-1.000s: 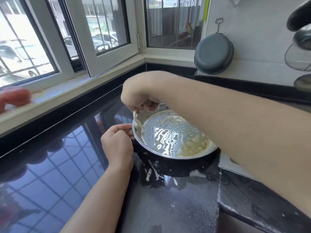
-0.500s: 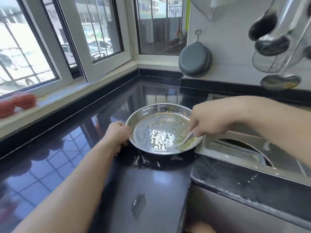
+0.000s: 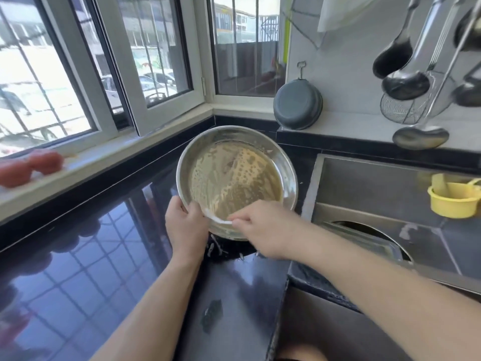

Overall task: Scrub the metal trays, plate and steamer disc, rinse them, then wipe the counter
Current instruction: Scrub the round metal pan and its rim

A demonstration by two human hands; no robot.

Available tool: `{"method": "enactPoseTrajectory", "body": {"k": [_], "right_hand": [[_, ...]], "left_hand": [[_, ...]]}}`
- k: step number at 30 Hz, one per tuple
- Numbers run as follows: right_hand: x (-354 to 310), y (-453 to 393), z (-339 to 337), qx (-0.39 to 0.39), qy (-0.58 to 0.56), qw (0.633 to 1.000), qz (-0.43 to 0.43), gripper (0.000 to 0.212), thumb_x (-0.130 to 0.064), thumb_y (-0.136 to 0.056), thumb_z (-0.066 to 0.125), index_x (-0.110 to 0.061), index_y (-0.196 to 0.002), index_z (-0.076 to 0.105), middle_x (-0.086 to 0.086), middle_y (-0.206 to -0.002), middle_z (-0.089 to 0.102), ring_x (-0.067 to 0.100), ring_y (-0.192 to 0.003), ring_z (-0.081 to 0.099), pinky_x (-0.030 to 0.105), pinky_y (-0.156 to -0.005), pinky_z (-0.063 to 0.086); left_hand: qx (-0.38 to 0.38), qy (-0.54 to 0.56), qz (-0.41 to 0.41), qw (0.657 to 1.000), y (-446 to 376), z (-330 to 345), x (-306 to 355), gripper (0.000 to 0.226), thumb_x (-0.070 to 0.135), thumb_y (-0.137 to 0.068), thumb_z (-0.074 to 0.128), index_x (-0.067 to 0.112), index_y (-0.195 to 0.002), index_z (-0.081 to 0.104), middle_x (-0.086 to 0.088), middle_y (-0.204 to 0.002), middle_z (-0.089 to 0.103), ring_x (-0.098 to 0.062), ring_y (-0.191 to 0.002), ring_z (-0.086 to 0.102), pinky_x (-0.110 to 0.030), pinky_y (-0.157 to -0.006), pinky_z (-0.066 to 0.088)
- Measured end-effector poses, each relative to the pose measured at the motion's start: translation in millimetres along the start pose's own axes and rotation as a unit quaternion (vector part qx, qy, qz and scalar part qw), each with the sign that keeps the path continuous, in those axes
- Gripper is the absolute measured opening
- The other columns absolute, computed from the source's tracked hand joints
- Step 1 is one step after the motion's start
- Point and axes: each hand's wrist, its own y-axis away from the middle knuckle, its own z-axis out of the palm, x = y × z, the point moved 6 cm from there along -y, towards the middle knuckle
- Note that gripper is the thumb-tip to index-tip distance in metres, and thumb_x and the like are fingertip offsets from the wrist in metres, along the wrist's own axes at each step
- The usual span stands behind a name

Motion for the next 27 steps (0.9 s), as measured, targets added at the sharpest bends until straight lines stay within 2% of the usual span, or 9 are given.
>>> {"method": "enactPoseTrajectory", "body": {"k": [2,4,7,10,12,15,21,23,27], "right_hand": [[1.0,-0.9,6.5,-0.014,0.008,1.000,0.007,0.037,-0.019,-0.102,0.043,-0.003,-0.071,0.056,0.005,-0.059,0.038,0.017,-0.050,0.029,0.034,-0.053,0.031],[26.4,5.5,-0.7,-0.038,0.079,0.995,0.053,0.034,-0.015,-0.096,0.046,-0.009,-0.062,0.049,0.005,-0.060,0.039,0.020,-0.055,0.033,0.033,-0.053,0.031],[73.6,12.6,-39.1,-0.011,0.212,0.965,0.156,0.023,-0.020,-0.095,0.052,-0.026,-0.088,0.074,0.001,-0.082,0.062,0.022,-0.072,0.056,0.031,-0.060,0.046],[88.5,-1.8,-69.7,0.074,0.305,0.936,0.162,0.029,-0.022,-0.096,0.054,-0.032,-0.116,0.073,0.005,-0.105,0.069,0.029,-0.084,0.062,0.035,-0.070,0.051],[87.2,-7.4,-68.9,0.087,0.313,0.935,0.143,0.027,-0.021,-0.097,0.054,-0.029,-0.113,0.073,0.006,-0.101,0.068,0.029,-0.079,0.060,0.036,-0.068,0.050],[72.0,6.5,-36.5,-0.012,0.239,0.964,0.118,0.025,-0.023,-0.095,0.050,-0.025,-0.089,0.073,0.001,-0.080,0.064,0.020,-0.069,0.056,0.033,-0.062,0.049],[31.0,17.7,-16.3,-0.043,0.005,0.998,0.053,0.038,-0.027,-0.101,0.049,0.003,-0.077,0.051,0.000,-0.051,0.044,0.010,-0.047,0.022,0.031,-0.050,0.023],[42.1,15.5,-20.3,-0.057,0.053,0.994,0.074,0.032,-0.026,-0.098,0.051,0.000,-0.087,0.066,-0.004,-0.050,0.037,0.011,-0.046,0.026,0.033,-0.049,0.026],[75.7,-2.9,-52.1,0.013,0.263,0.955,0.136,0.026,-0.025,-0.089,0.058,-0.030,-0.106,0.077,0.000,-0.085,0.070,0.018,-0.071,0.062,0.032,-0.063,0.052]], "left_hand": [[0.012,0.003,0.004,1.000,-1.8,-2.3,-0.5,0.016,0.003,-0.093,0.053,0.006,-0.077,0.050,0.003,-0.068,0.050,-0.001,-0.053,0.041,-0.028,-0.055,0.038],[0.022,-0.006,0.007,1.000,-4.6,-4.0,-2.5,0.013,0.003,-0.092,0.053,-0.003,-0.081,0.048,0.001,-0.069,0.047,-0.003,-0.054,0.038,-0.033,-0.057,0.037],[0.026,-0.019,0.021,0.999,-2.3,-4.7,3.0,0.016,0.001,-0.091,0.051,0.000,-0.076,0.043,0.002,-0.066,0.042,-0.004,-0.052,0.035,-0.024,-0.052,0.032],[0.037,-0.031,0.043,0.998,5.0,-5.8,12.5,0.020,-0.002,-0.088,0.048,0.004,-0.072,0.038,0.002,-0.064,0.039,-0.006,-0.052,0.033,-0.021,-0.048,0.030],[0.044,-0.028,0.040,0.998,6.9,-7.3,12.5,0.025,-0.004,-0.086,0.047,0.010,-0.069,0.035,0.004,-0.062,0.037,-0.006,-0.051,0.034,-0.021,-0.047,0.029],[0.049,-0.038,0.042,0.997,7.8,-7.6,14.6,0.027,-0.004,-0.085,0.048,0.012,-0.068,0.035,0.002,-0.061,0.038,-0.007,-0.051,0.035,-0.027,-0.049,0.030],[0.052,-0.055,0.047,0.996,10.6,-8.5,16.3,0.018,-0.003,-0.086,0.048,0.003,-0.073,0.037,0.001,-0.061,0.040,-0.009,-0.052,0.037,-0.024,-0.046,0.028],[0.054,-0.056,0.039,0.996,9.9,-10.0,14.2,0.017,-0.003,-0.086,0.049,0.003,-0.074,0.039,0.000,-0.062,0.042,-0.008,-0.052,0.038,-0.025,-0.046,0.029],[0.050,-0.064,0.063,0.995,11.4,-8.5,23.4,0.015,-0.004,-0.086,0.048,-0.003,-0.076,0.036,-0.003,-0.062,0.039,-0.010,-0.052,0.032,-0.025,-0.045,0.027]]}}
